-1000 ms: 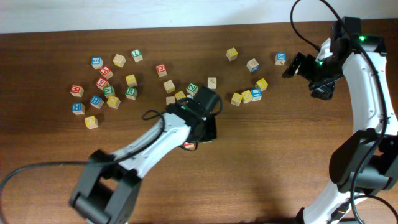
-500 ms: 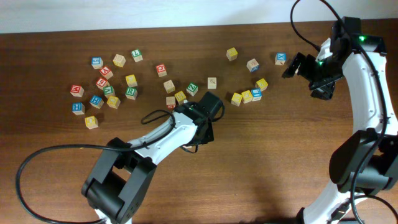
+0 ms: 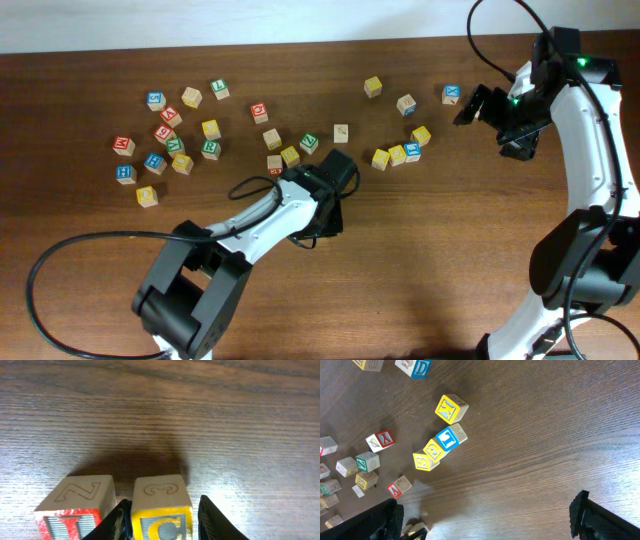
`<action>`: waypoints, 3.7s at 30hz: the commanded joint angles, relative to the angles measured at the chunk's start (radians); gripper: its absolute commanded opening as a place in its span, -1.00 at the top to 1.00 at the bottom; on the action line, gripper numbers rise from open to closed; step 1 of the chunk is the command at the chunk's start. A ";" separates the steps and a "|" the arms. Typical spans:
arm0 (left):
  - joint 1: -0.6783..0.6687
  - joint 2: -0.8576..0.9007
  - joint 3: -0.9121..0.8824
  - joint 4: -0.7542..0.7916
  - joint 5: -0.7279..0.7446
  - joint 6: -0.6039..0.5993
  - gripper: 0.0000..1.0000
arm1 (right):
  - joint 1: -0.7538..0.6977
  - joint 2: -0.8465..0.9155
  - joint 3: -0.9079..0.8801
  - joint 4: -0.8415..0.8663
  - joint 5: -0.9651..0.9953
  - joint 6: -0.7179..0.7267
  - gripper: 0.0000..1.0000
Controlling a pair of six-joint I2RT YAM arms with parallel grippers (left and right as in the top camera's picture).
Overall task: Spell out ICRA
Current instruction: 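Place the yellow C right of the I block, release, lift away, then grasp a green R block with the left gripper, place right of C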
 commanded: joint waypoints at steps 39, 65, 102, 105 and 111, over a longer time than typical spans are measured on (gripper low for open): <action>0.644 0.125 0.567 -0.361 0.093 0.607 -1.00 | -0.004 -0.009 0.008 0.000 0.009 -0.011 -0.97; 0.637 0.314 0.567 -0.118 -0.035 0.782 -0.46 | -0.004 -0.009 0.008 0.000 0.009 -0.011 -0.97; 0.638 0.274 0.632 -0.270 0.117 0.697 0.65 | -0.004 -0.009 0.008 0.000 0.009 -0.011 -0.97; 0.638 0.202 0.632 -0.329 0.171 0.587 0.60 | -0.004 -0.009 0.008 0.000 0.009 -0.011 -0.97; 0.583 0.130 0.632 -0.491 0.471 0.557 0.69 | -0.004 -0.009 0.008 0.000 0.009 -0.011 -0.97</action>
